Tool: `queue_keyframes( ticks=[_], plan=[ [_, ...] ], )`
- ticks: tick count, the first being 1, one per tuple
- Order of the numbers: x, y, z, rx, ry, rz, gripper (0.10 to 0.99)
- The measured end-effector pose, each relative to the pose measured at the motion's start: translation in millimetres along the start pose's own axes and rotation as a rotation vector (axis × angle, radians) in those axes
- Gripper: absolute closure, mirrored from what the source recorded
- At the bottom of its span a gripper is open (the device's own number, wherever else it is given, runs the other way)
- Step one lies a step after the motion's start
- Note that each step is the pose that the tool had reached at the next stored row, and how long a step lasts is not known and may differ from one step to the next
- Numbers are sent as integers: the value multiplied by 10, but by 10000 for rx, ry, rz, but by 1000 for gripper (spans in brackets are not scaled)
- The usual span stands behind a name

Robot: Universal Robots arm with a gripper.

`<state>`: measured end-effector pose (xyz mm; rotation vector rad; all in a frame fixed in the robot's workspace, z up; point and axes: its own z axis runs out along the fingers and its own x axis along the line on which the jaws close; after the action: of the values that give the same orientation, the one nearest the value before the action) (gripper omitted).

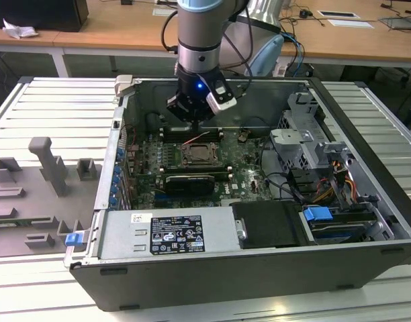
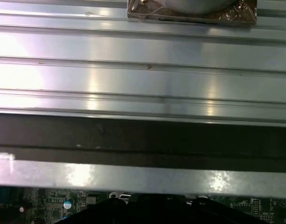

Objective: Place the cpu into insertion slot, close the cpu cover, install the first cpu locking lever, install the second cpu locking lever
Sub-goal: 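Install the first cpu locking lever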

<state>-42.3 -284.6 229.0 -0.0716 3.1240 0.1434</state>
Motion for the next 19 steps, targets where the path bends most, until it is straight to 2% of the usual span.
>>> queue_keyframes(
  ticks=[11,19],
  plan=[
    [-127,-4,77,-1,-8,0,980],
    [-178,-18,190,3,-74,-7,980]
  ],
)
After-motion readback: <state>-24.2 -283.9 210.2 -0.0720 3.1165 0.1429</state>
